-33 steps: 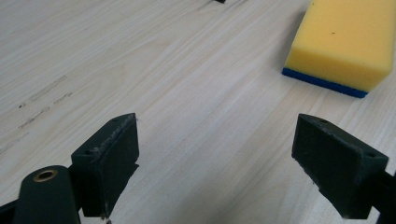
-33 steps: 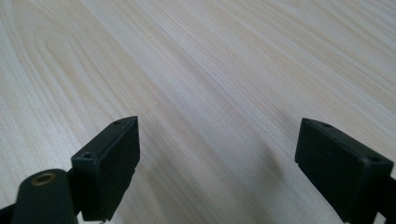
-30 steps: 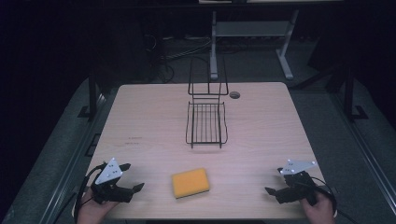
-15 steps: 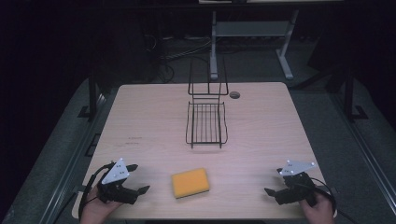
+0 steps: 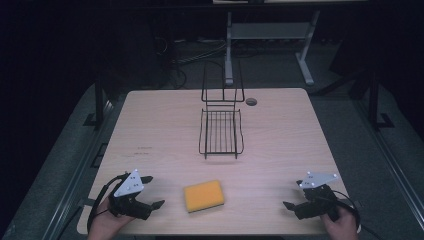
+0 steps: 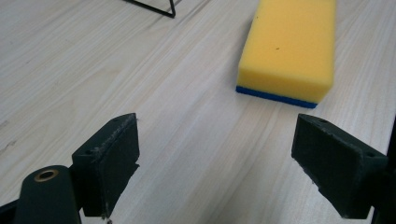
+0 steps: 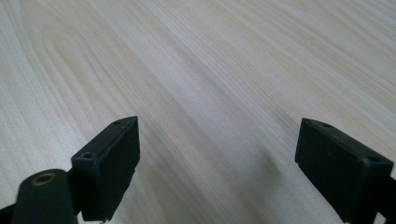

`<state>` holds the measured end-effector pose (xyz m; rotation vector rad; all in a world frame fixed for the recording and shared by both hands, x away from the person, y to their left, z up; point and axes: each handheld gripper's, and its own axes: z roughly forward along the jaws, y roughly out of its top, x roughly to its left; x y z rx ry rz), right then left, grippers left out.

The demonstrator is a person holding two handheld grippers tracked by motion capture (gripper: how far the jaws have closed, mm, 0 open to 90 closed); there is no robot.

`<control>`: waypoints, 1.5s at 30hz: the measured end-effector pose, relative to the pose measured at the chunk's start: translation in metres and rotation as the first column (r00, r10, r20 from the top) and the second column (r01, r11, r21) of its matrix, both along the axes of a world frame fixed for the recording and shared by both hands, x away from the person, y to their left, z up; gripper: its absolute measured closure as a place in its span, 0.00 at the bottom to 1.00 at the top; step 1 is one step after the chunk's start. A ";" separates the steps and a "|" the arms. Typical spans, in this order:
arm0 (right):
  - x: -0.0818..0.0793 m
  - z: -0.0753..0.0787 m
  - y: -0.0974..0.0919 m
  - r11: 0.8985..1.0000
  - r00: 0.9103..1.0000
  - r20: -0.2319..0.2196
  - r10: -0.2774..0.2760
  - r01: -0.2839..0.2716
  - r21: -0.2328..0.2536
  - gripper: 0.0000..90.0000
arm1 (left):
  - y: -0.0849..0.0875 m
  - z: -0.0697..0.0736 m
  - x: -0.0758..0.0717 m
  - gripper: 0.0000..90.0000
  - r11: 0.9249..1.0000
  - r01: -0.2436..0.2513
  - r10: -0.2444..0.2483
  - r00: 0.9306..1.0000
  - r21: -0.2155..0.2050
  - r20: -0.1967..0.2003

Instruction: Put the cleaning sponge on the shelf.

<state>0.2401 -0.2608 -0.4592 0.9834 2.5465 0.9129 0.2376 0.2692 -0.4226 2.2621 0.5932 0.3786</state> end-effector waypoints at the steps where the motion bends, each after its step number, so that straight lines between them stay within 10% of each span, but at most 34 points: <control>1: 0.000 0.000 0.000 1.000 1.000 0.000 0.000 0.000 0.000 0.15 | 0.000 0.000 0.000 0.16 1.000 0.000 0.000 1.000 0.000 0.000; 45: 0.000 0.001 -0.001 1.000 1.000 0.003 0.003 -0.003 0.005 0.15 | -0.037 0.019 0.005 0.16 0.985 0.154 -0.151 0.988 0.083 -0.036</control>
